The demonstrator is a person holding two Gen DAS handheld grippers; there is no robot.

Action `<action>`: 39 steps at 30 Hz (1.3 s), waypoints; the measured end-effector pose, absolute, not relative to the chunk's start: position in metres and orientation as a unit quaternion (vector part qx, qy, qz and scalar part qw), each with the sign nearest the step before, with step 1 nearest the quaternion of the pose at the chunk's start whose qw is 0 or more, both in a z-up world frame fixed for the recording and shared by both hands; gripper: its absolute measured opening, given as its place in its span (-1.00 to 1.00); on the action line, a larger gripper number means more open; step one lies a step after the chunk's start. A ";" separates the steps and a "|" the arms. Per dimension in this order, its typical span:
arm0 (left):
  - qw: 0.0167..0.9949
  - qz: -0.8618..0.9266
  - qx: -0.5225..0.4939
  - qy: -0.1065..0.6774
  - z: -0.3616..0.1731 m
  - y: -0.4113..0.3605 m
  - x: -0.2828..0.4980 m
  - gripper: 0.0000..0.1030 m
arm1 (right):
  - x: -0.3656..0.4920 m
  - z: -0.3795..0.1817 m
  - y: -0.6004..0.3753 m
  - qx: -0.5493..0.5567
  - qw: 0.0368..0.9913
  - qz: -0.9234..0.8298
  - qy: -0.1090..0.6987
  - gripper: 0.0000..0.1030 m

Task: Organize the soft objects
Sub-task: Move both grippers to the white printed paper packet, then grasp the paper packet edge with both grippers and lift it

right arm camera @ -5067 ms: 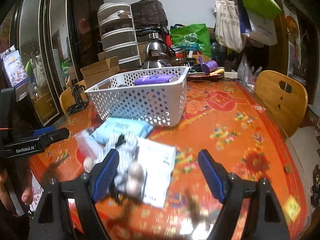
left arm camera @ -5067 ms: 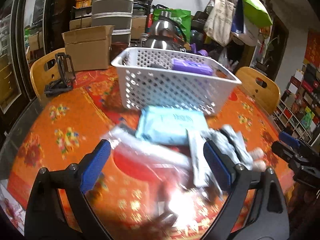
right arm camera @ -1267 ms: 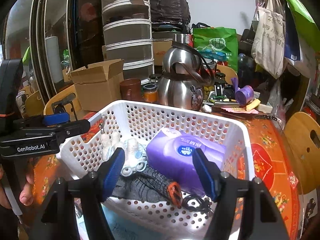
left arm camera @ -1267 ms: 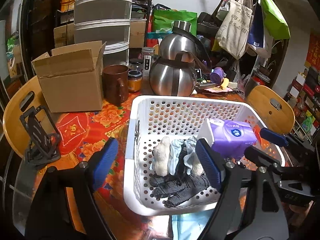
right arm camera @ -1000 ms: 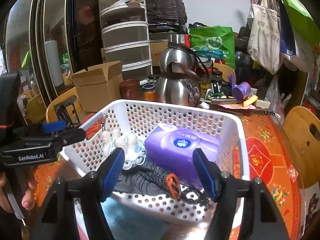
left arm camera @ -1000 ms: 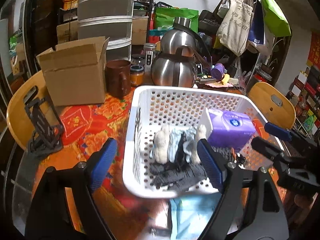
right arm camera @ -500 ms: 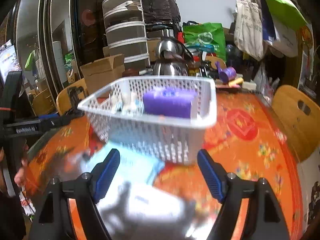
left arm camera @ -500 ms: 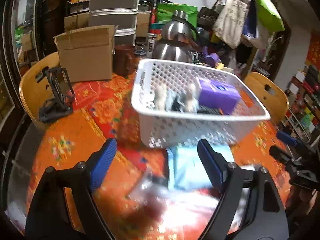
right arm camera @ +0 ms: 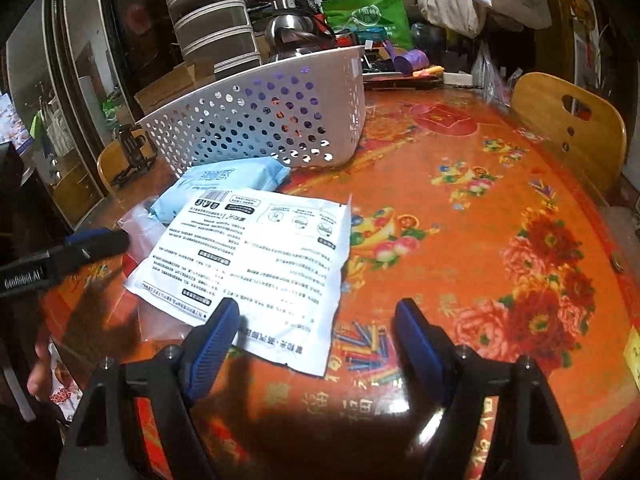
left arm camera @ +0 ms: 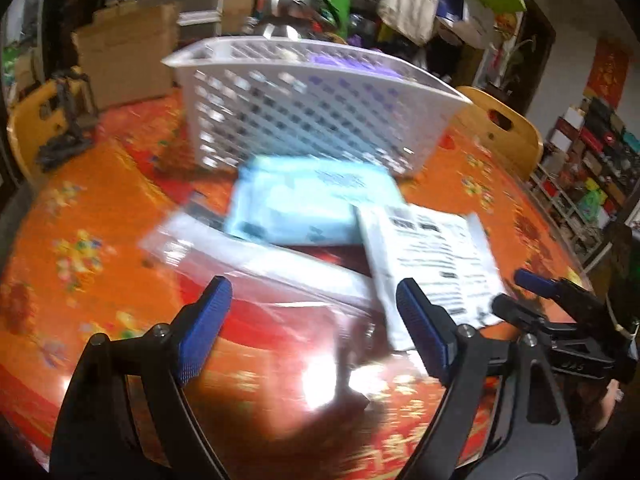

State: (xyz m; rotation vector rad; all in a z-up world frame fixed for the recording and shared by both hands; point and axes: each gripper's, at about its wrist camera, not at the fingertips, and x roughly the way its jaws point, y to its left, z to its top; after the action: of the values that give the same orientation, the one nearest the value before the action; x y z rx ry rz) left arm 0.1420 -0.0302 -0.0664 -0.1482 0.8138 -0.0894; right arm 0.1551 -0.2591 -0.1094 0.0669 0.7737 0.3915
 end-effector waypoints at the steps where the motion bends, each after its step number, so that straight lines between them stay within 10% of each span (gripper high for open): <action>1: 0.912 -0.053 -0.075 0.399 -0.070 -0.037 0.143 0.61 | 0.155 -0.111 -0.258 0.031 0.906 0.193 0.375 0.55; 14: 0.907 -0.076 -0.059 0.411 -0.090 -0.070 0.160 0.60 | 0.158 -0.112 -0.234 -0.005 0.905 0.215 0.367 0.27; 25: 0.900 -0.141 -0.056 0.408 -0.095 -0.087 0.164 -0.46 | 0.159 -0.112 -0.231 0.000 0.902 0.228 0.367 -0.14; 39: 0.902 -0.164 -0.025 0.398 -0.096 -0.111 0.154 -0.55 | 0.160 -0.112 -0.238 0.013 0.902 0.231 0.365 -0.79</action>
State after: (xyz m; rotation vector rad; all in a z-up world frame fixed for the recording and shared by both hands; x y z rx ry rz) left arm 0.1544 -0.1111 -0.0965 -0.0508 0.8222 -0.3384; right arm 0.1602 -0.2377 -0.1120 0.0259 0.7550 0.4768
